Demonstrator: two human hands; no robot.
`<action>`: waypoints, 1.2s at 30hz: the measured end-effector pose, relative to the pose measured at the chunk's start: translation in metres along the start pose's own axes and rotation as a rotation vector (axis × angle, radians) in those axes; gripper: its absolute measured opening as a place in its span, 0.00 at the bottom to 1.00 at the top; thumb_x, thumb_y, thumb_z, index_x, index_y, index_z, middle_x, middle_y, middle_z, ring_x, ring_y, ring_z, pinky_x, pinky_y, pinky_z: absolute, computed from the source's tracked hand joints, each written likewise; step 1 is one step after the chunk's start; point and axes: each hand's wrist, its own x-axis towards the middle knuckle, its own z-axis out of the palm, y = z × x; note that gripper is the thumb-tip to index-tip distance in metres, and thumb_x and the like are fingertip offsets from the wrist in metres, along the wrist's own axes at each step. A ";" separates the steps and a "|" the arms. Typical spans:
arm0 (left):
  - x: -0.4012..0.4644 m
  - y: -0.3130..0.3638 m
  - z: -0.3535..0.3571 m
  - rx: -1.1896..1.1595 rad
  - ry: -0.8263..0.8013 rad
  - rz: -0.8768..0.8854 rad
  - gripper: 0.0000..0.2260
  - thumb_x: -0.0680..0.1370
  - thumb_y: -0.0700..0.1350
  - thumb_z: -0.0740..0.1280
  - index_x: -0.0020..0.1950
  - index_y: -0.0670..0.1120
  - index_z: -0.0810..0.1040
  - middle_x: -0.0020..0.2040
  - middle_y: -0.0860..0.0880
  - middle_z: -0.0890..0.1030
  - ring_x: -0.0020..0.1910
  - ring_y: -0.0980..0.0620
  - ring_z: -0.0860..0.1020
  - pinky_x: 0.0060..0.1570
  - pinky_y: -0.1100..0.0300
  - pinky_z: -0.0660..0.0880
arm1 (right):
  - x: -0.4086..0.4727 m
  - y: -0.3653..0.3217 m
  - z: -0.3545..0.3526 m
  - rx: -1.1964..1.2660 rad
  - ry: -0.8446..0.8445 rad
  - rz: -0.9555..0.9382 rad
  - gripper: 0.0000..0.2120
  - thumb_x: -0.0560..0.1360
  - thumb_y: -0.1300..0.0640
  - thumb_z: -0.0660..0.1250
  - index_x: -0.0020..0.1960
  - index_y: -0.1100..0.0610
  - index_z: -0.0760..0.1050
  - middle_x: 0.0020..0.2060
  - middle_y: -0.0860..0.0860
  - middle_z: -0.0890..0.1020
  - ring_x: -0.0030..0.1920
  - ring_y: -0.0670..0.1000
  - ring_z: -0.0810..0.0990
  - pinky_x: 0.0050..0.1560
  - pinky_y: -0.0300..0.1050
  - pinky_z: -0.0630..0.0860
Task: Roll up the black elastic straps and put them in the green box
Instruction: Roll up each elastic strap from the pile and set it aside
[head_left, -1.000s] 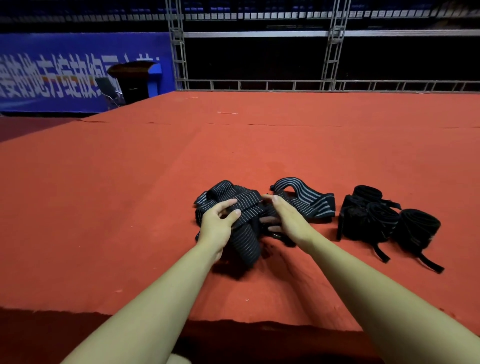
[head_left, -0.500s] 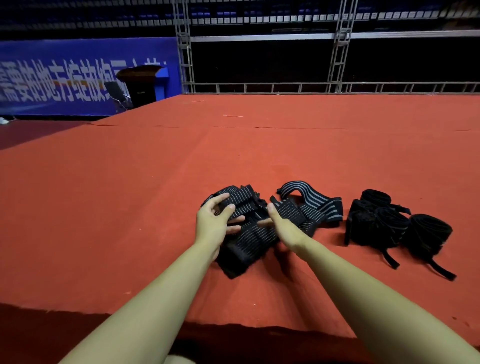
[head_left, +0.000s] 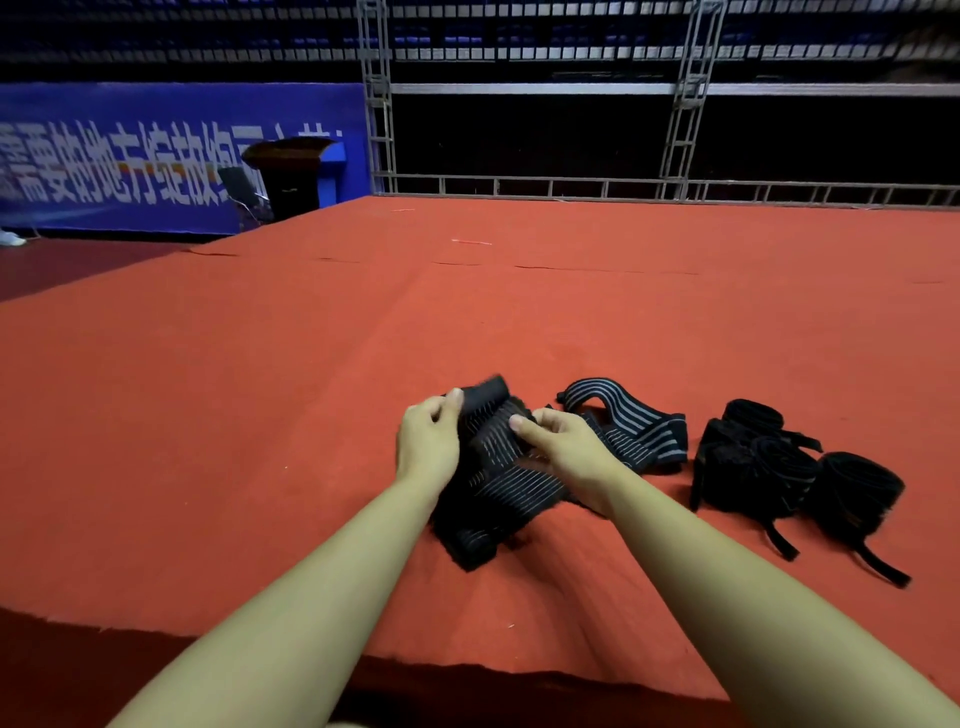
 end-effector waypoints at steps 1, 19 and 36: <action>0.003 0.005 -0.003 -0.059 0.059 -0.041 0.19 0.84 0.57 0.63 0.41 0.45 0.80 0.36 0.51 0.77 0.36 0.50 0.75 0.40 0.54 0.71 | 0.003 -0.001 -0.006 0.093 0.050 0.022 0.08 0.84 0.55 0.65 0.54 0.61 0.76 0.49 0.56 0.85 0.48 0.53 0.86 0.54 0.50 0.84; 0.026 0.127 -0.027 -0.452 -0.340 0.132 0.12 0.85 0.47 0.63 0.49 0.42 0.81 0.41 0.43 0.85 0.39 0.46 0.83 0.42 0.51 0.81 | 0.019 -0.081 0.001 0.001 -0.116 -0.301 0.32 0.72 0.49 0.76 0.73 0.53 0.70 0.71 0.47 0.76 0.70 0.42 0.73 0.66 0.39 0.72; 0.013 0.068 -0.040 -0.185 -0.340 -0.174 0.08 0.81 0.48 0.71 0.51 0.44 0.83 0.41 0.50 0.83 0.36 0.54 0.79 0.36 0.61 0.75 | -0.013 -0.069 -0.034 -0.050 -0.370 0.133 0.25 0.73 0.52 0.78 0.63 0.66 0.79 0.58 0.65 0.83 0.51 0.60 0.84 0.53 0.52 0.82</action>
